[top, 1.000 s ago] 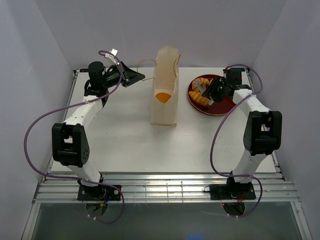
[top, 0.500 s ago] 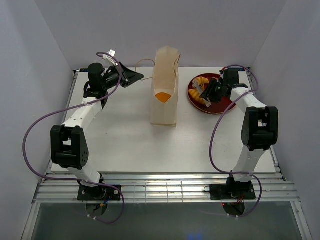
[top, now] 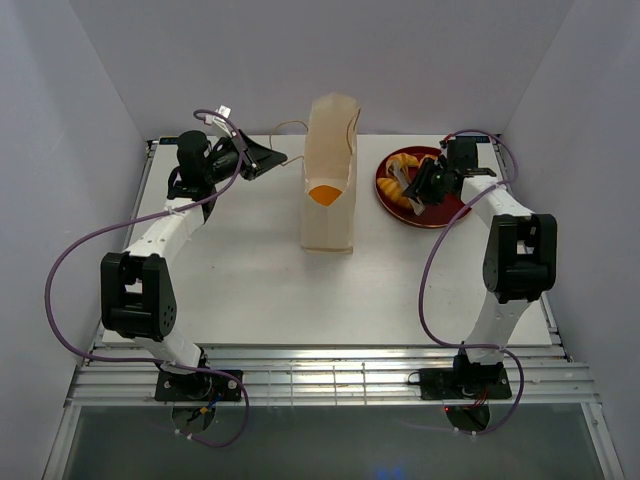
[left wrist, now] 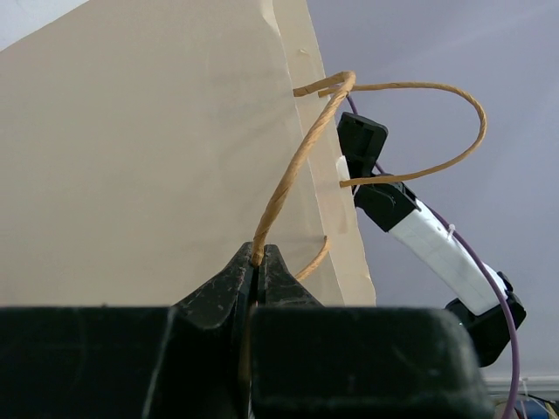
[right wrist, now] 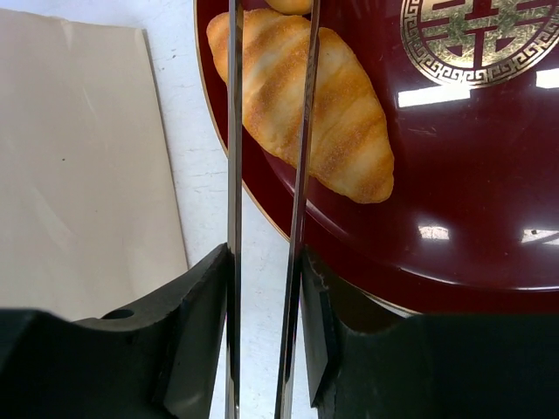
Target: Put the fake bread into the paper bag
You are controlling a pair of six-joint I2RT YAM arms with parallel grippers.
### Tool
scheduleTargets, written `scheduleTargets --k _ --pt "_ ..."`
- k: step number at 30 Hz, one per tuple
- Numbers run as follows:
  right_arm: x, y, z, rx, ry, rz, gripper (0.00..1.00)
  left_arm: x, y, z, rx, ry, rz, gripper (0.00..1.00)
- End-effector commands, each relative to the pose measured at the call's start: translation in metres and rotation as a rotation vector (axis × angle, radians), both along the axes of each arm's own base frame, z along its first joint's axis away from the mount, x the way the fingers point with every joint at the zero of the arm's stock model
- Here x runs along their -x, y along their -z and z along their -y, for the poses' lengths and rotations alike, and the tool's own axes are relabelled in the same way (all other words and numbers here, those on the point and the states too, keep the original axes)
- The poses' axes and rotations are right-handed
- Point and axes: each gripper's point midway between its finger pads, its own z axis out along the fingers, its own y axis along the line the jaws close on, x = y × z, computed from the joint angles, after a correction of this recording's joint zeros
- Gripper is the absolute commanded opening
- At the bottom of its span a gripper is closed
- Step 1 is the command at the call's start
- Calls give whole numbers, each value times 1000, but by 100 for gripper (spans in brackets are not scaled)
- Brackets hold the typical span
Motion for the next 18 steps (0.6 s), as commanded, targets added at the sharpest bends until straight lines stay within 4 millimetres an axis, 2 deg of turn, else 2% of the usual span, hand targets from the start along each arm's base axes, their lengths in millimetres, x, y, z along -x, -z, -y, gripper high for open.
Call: scheduleTargets --k 1,11,18 --pt "-2 -34 7 33 17 101 40 11 -26 -5 -3 -9 78 0" --pt "6 -58 16 53 31 163 38 14 -29 -6 -2 -20 85 0" --pt "14 -86 18 50 28 223 38 14 -33 -7 1 -29 91 0"
